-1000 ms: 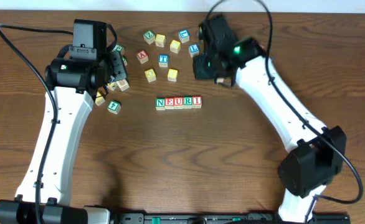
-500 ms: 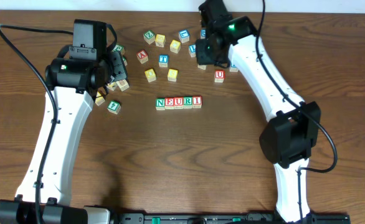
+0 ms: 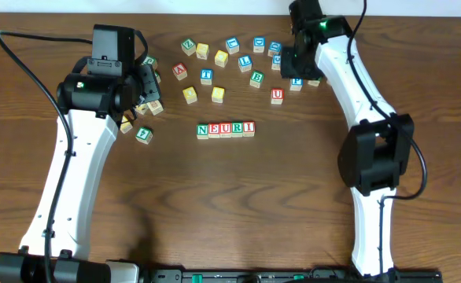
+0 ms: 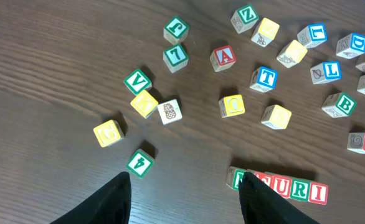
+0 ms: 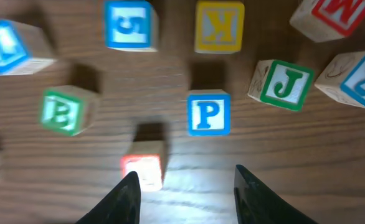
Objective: Spell out NEURIPS
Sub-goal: 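Move the right gripper to the blue P block at upper right, then close the right gripper on the blue P block and lift it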
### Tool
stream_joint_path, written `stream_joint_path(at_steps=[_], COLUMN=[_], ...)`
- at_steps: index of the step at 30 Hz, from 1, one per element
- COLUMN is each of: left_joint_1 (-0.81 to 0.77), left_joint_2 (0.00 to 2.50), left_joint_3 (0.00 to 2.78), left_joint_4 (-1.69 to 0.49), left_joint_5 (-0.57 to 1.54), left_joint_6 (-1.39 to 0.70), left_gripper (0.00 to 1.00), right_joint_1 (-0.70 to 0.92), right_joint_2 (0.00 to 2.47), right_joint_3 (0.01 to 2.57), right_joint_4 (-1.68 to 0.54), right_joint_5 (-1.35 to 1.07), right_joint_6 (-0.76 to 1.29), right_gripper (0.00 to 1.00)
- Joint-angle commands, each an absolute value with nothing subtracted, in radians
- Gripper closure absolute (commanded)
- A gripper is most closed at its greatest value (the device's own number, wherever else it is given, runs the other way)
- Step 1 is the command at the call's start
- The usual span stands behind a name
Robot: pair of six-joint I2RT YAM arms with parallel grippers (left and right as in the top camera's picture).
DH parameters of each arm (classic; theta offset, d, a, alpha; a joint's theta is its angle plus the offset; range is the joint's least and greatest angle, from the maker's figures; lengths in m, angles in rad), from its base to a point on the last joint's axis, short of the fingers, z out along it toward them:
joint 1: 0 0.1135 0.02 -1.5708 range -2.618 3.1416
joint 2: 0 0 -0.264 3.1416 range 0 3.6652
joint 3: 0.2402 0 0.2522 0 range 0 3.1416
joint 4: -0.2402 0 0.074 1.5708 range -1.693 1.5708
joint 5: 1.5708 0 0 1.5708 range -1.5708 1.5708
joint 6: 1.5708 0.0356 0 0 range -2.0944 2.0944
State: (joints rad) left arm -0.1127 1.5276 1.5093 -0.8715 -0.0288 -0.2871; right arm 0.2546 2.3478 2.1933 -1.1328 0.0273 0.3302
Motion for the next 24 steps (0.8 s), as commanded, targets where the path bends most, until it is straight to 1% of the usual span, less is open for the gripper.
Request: stream_joint_path(at_steps=[1, 24], left_joint_1=[-0.108, -0.108], left_joint_2=[1.515, 1.515], left_joint_3=[1.515, 1.515], left_joint_4=[-0.874, -0.874], left_joint_5=[-0.031, -0.031], left_joint_6=[-0.277, -0.277], left_gripper=[0.45, 0.45], right_joint_1=[0.239, 0.233], right_joint_2=[2.364, 2.489], right_joint_3=[2.204, 2.201], right_joint_4=[-1.124, -1.011], right_joint_5=[0.039, 0.088], right_joint_6=[0.306, 0.275], right_gripper=[0.56, 0.56])
